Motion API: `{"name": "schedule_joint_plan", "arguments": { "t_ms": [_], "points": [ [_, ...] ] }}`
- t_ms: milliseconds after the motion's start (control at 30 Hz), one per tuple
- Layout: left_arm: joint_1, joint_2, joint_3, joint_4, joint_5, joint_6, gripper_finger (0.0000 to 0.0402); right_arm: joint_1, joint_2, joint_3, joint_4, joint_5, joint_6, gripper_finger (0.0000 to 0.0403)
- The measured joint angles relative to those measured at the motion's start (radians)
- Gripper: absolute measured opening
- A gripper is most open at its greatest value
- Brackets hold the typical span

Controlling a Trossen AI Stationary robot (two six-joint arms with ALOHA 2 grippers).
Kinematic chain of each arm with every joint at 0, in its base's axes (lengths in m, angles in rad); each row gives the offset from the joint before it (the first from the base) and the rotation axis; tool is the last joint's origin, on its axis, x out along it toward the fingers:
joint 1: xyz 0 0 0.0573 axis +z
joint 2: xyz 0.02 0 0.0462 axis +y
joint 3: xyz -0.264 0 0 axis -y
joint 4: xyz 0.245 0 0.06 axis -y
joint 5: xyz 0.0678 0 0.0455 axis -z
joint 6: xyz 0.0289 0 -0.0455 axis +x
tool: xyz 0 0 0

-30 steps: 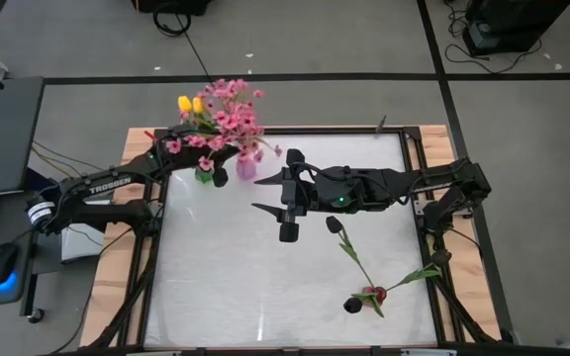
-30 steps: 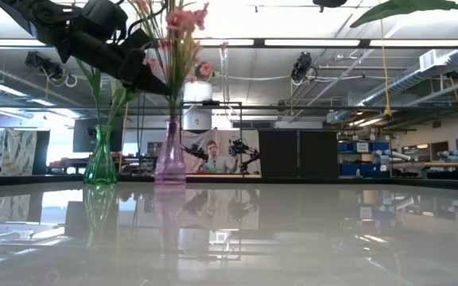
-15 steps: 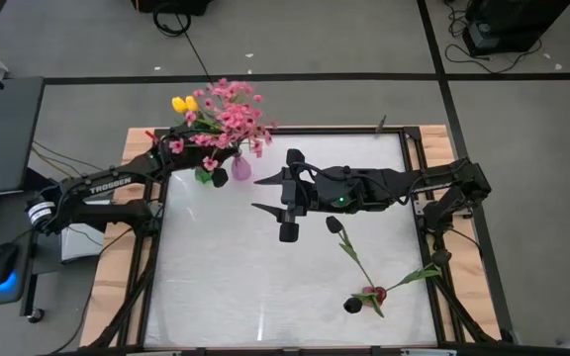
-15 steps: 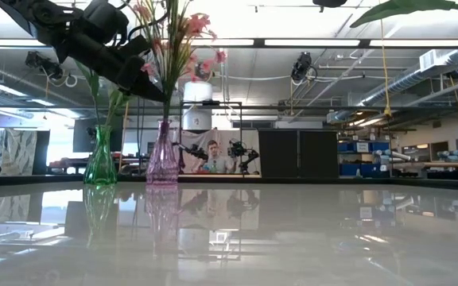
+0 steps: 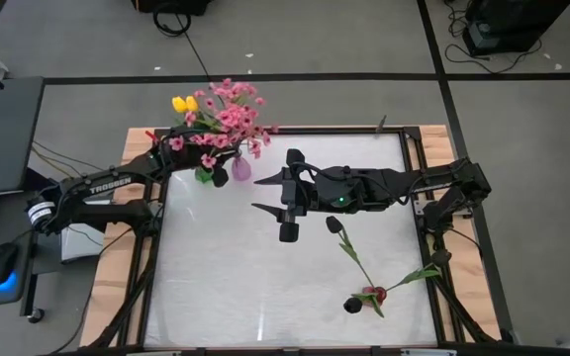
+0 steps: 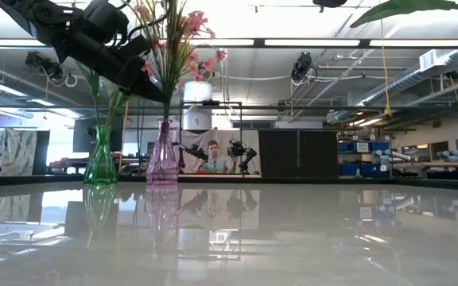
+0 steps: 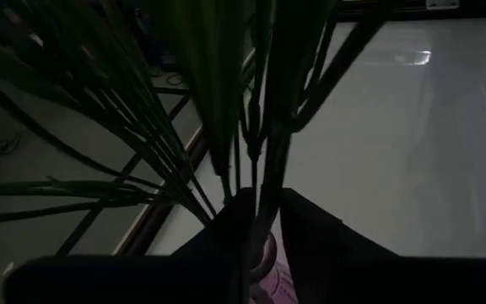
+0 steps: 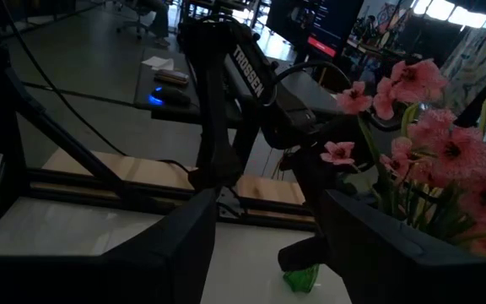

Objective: Sort flowers into vase by color
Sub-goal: Put the pink flowers into the purple vase

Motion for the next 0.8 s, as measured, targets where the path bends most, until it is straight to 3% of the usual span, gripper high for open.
{"name": "schedule_joint_plan", "arguments": {
  "t_ms": [267, 800],
  "points": [
    [0.0, -0.003, 0.0, 0.002, -0.06, 0.0, 0.0109, 0.0, 0.0, 0.0, 0.0, 0.0, 0.0, 0.0226],
    [0.0, -0.023, 0.012, -0.017, -0.056, -0.047, 0.0124, 0.0, 0.0, 0.0, 0.0, 0.0, 0.0, 0.0226]
  ]
}}
